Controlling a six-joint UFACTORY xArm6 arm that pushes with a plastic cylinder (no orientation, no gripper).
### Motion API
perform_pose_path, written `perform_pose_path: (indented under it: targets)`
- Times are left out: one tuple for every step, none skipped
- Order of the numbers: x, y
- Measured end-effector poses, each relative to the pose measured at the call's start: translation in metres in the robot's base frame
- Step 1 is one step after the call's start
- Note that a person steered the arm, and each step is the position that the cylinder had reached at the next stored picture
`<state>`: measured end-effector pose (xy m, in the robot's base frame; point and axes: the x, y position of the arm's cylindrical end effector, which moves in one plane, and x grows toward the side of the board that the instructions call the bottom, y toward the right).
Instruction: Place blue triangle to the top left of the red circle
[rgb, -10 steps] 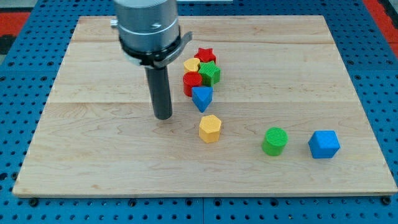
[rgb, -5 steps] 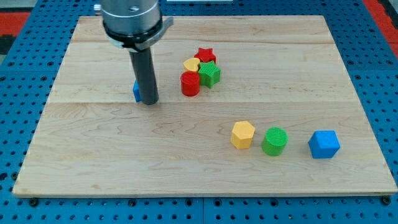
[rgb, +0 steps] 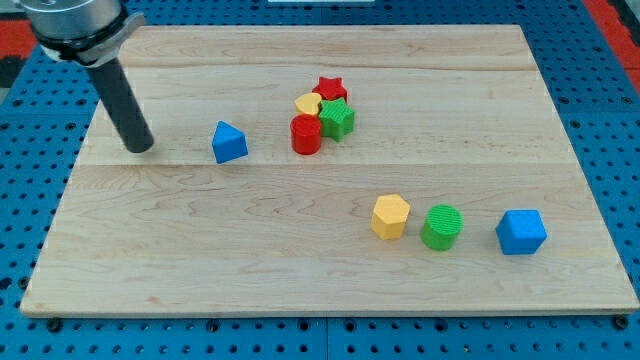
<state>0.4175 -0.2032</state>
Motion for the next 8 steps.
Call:
perform_pose_path:
  targets:
    - [0.000,0.062]
    - [0.010,0.106]
    - [0.014,0.108]
    - [0.033,0.107]
    - [0.037,0.137]
    - [0.020,0.131]
    - [0.008,0.112]
    - [0.007,0.101]
